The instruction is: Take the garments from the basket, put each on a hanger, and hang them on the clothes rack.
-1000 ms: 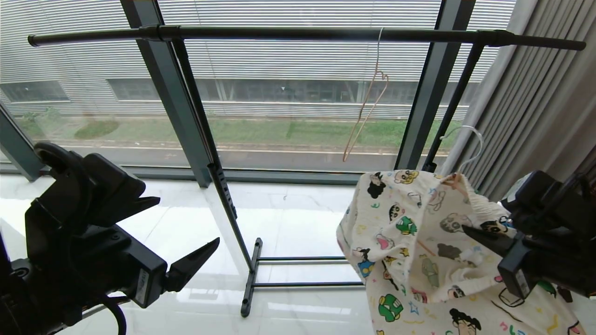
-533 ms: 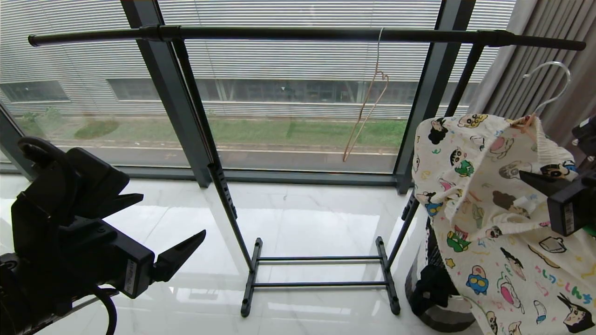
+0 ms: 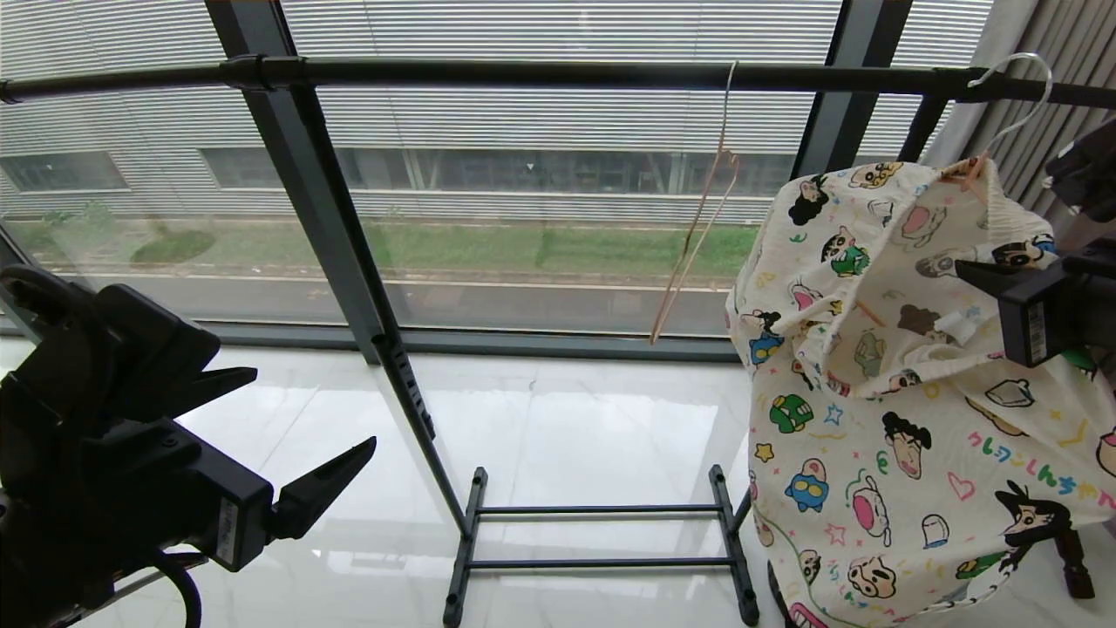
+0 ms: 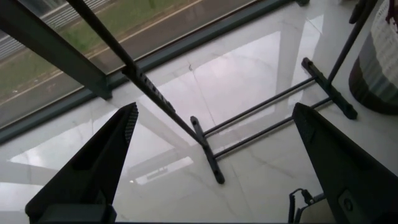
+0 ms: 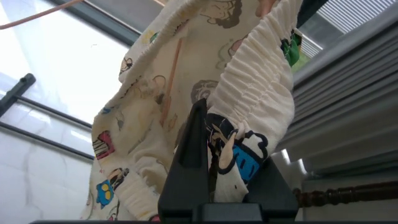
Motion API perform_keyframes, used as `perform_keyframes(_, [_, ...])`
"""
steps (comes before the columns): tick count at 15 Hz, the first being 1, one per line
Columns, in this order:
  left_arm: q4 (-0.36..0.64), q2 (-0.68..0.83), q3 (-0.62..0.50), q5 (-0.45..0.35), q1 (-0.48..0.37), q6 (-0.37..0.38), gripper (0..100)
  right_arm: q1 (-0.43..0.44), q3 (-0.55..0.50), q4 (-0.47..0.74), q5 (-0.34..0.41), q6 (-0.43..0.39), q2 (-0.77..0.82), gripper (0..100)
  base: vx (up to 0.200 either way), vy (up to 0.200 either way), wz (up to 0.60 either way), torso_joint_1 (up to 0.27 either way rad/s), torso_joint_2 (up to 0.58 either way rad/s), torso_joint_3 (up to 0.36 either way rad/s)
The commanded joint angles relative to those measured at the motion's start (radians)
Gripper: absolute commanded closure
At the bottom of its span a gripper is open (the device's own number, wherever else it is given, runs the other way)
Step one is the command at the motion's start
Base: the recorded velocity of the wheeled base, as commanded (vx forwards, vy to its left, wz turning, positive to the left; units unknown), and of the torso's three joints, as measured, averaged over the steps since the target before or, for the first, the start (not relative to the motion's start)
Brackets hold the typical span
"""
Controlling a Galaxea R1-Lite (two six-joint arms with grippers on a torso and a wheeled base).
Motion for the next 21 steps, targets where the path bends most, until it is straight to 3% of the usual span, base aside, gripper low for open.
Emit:
perform_keyframes(1, [-0.001,-0.005,0.002,0.0,0.0,0.001,0,-0.009,-0.006,0.0,0.0,-0.001,0.011,100,0.2,0.0,0.0,0.002,0.0,0.012])
perform_keyframes(8, [-0.001,-0.005,0.01,0.0,-0.003,0.001,0,-0.031,-0.039,0.001,0.0,-0.005,0.01,100,0.2,0.0,0.0,0.002,0.0,0.004])
perform_keyframes(14, [-0.001,-0.011,0.011,-0.001,-0.009,0.001,0,-0.031,-0.038,0.001,0.0,-0.005,0.014,100,0.0,0.0,0.0,0.0,0.0,0.0])
perform_keyframes(17, [-0.001,-0.009,0.014,-0.003,-0.009,-0.001,0,-0.031,-0.038,0.001,0.0,-0.005,0.016,100,0.2,0.0,0.0,-0.007,0.0,0.001])
perform_keyframes(21, [-0.001,-0.012,0.03,-0.003,-0.011,0.001,0,-0.031,-0.035,0.001,0.0,-0.005,0.016,100,0.0,0.0,0.0,0.0,0.0,0.0])
